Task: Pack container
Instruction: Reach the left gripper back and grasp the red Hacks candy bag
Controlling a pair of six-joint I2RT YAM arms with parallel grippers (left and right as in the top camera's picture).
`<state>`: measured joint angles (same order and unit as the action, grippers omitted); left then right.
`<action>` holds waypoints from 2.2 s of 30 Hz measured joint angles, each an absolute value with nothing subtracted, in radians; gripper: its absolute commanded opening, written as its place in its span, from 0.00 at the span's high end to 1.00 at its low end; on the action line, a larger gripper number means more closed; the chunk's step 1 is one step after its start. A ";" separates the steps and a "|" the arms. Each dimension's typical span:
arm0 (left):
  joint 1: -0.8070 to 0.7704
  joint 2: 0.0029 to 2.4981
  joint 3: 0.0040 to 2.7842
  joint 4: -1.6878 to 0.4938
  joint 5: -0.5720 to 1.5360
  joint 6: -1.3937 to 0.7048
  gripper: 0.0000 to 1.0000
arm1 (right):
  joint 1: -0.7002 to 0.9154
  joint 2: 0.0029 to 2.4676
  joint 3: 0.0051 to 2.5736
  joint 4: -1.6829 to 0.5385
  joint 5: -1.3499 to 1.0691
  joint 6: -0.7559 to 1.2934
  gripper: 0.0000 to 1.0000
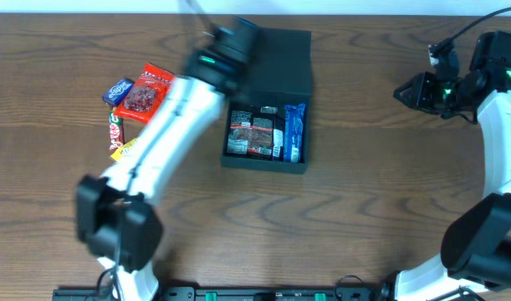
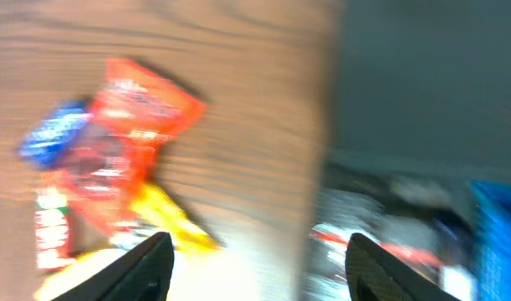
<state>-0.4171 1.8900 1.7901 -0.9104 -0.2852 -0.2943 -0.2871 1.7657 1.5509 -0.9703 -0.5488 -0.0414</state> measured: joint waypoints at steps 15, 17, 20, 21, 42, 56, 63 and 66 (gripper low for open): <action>-0.021 1.972 1.790 -0.930 -0.153 -0.073 0.11 | -0.286 1.766 1.551 -0.927 -0.549 -0.042 0.70; -0.015 2.005 1.790 -0.921 -0.134 -0.034 0.08 | -0.286 1.766 1.551 -0.928 -0.548 -0.042 0.69; -0.013 2.074 1.790 -0.897 -0.115 0.039 0.02 | -0.286 1.766 1.551 -0.950 -0.548 -0.046 0.59; -0.013 2.091 1.790 -0.888 -0.111 0.058 0.02 | -0.286 1.766 1.551 -0.955 -0.548 -0.044 0.55; -0.012 2.189 1.790 -0.730 -0.049 0.219 0.05 | -0.286 1.766 1.551 -0.997 -0.549 0.022 0.39; -0.004 2.277 1.790 -0.699 -0.037 0.237 0.05 | -0.286 1.766 1.551 -0.983 -0.549 0.041 0.39; -0.004 2.286 1.790 -0.694 -0.059 0.239 0.35 | -0.286 1.766 1.551 -0.966 -0.549 0.041 0.39; -0.004 2.287 1.790 -0.694 -0.068 0.240 0.59 | -0.286 1.766 1.551 -0.952 -0.549 0.041 0.39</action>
<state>-0.0036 2.2868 1.7901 -0.6945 -0.0681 0.2401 -0.2859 1.7657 1.5513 -0.9516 -0.5488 0.0410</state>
